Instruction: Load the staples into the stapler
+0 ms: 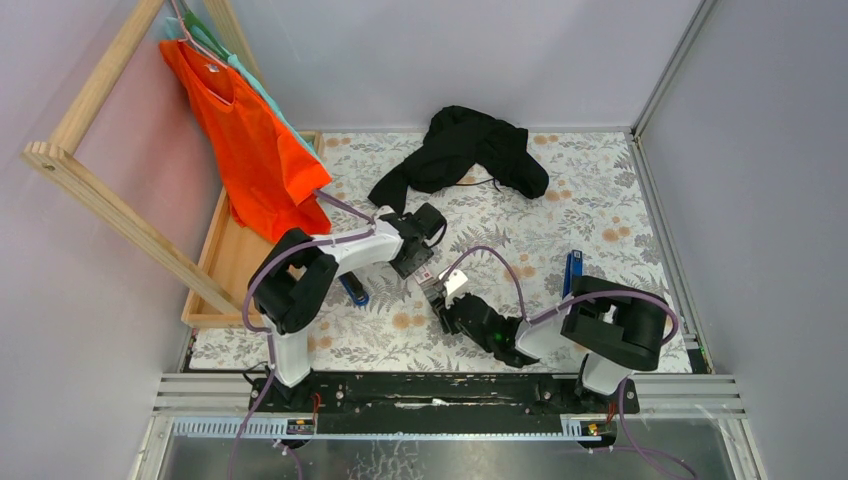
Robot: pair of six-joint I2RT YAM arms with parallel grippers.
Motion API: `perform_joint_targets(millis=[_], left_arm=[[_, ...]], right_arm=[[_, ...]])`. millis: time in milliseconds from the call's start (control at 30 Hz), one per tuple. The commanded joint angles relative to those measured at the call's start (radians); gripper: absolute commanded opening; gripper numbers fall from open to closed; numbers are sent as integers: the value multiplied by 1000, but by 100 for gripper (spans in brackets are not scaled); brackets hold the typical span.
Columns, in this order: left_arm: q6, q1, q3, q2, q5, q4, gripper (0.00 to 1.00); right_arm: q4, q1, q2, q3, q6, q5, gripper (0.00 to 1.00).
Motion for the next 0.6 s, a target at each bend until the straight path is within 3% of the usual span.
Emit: perform_joint_targets(millis=[0,167,300,567], left_arm=[[26,41,15,53,-81,-37,52],[71,54,51,76,-77,-35,55],[105,54,68,59,-63,-33,67],[198,55,59,-101,-61,-19,91]], right_arm=[[-78,11,-35,-31,6,27,40],[-83,11,-42,-35,-1,40,41],[-84,11,-51,-35,-14,59,45],[-109,11,-61,-4,-21,40,67]])
